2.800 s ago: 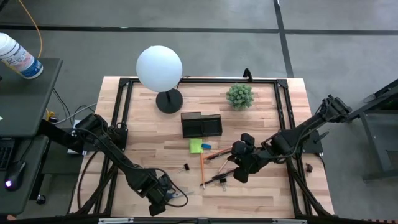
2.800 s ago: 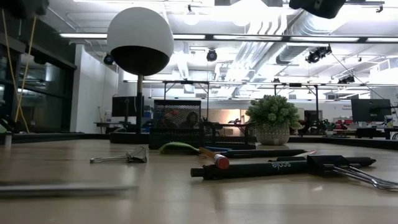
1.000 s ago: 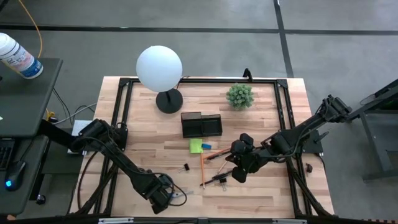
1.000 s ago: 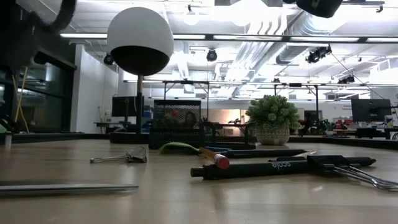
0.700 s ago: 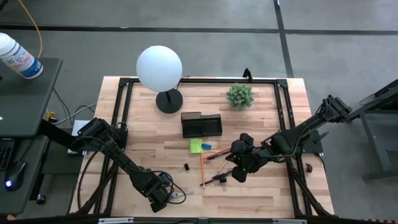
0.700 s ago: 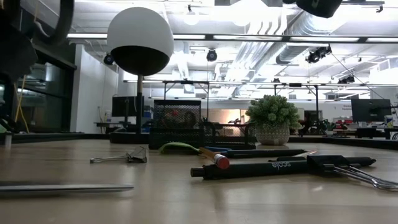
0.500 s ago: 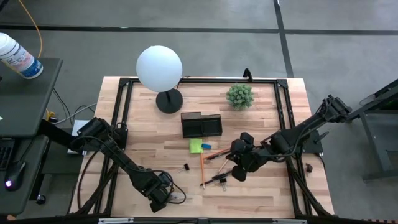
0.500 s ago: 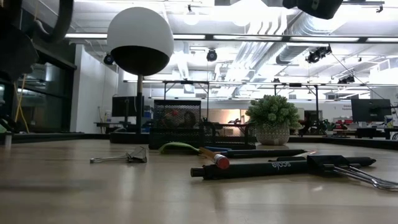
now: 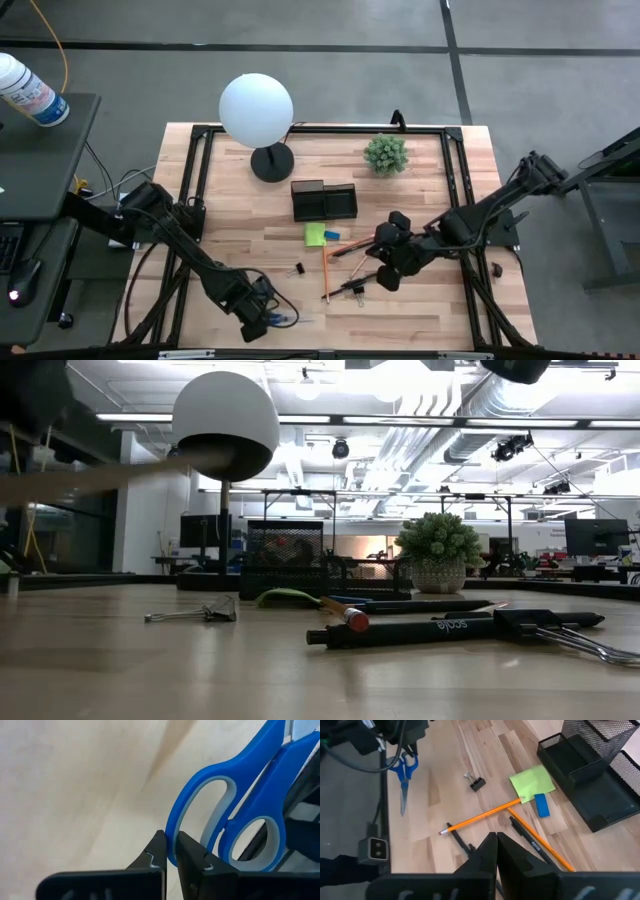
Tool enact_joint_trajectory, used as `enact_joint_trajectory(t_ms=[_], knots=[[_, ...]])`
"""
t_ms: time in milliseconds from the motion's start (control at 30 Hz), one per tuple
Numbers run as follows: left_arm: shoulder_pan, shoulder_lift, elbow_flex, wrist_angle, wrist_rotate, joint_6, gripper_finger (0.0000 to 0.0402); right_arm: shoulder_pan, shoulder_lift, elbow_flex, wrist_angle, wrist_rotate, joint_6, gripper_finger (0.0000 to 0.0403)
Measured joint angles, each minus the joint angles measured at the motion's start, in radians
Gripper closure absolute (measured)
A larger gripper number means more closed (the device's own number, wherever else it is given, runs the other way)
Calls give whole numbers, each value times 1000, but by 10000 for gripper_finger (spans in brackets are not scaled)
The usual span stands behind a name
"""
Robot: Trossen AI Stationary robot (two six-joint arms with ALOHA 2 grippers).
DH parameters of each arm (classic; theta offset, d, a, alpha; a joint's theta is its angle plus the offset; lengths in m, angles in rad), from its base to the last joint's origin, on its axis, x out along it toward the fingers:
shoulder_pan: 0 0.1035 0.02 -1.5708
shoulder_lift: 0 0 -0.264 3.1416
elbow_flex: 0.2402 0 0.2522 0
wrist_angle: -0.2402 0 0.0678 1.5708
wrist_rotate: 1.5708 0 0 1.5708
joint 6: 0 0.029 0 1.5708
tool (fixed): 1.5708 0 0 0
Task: Pick and place office supplies into organizer
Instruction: Put the blue scissors into the top left side of the desk organizer
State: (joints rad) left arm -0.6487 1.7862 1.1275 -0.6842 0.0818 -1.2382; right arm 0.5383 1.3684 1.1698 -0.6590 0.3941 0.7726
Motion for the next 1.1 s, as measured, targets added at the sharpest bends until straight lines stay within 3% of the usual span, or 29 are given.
enact_joint_trajectory(t_ms=[167, 333, 633, 833, 967, 1100], knots=[[0, -51, 1, -65, -40, -22, 400, 54, -60, 0, -60, 45, 59, 403], [5, -133, 1, -138, -100, -43, 401, 125, -115, 0, -146, 165, 143, 403], [116, -304, 2, -233, -182, -43, 401, 220, -125, 0, -169, 330, 218, 403], [211, -373, 29, -425, -187, -7, 401, 282, -124, 0, -166, 415, 241, 403], [268, -375, 128, -633, -215, 49, 401, 315, -114, 0, -160, 473, 242, 403], [328, -364, 251, -830, -309, 87, 401, 327, -93, 0, -158, 506, 253, 403]])
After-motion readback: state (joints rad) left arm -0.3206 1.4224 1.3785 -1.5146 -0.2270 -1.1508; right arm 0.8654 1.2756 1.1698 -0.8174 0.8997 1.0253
